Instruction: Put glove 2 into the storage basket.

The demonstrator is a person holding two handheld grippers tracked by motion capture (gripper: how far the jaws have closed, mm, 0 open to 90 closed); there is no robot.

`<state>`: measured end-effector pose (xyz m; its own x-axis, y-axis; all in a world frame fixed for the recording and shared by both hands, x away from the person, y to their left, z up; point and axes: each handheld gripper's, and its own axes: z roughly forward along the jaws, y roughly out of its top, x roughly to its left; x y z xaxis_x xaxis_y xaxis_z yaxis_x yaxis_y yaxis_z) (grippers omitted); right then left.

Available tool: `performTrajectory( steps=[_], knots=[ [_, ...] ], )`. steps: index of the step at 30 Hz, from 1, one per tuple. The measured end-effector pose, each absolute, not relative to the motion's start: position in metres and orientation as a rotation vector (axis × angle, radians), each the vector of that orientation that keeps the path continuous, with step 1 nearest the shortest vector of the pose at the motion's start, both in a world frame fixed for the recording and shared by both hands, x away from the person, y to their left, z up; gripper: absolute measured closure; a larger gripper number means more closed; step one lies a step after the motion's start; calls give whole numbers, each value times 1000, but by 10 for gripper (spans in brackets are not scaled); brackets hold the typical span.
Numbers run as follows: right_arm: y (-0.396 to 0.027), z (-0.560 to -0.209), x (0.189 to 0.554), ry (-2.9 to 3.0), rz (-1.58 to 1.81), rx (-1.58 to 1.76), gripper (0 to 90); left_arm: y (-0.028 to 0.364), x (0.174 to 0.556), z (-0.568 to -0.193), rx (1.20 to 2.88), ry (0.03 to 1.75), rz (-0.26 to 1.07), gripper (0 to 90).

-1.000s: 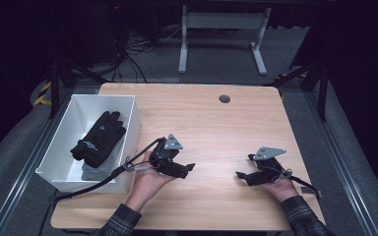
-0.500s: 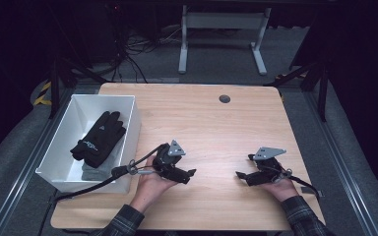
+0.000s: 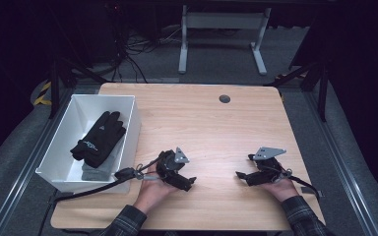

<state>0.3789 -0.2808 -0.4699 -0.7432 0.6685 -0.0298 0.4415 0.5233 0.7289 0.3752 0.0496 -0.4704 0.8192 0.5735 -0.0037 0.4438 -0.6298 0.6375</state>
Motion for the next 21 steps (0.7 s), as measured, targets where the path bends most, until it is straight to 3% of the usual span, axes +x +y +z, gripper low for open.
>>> performTrajectory(
  steps=[21],
  knots=[
    [-281, -470, 379, 2462, 1048, 925, 134, 48, 375, -477, 2296, 707, 252, 0]
  ],
)
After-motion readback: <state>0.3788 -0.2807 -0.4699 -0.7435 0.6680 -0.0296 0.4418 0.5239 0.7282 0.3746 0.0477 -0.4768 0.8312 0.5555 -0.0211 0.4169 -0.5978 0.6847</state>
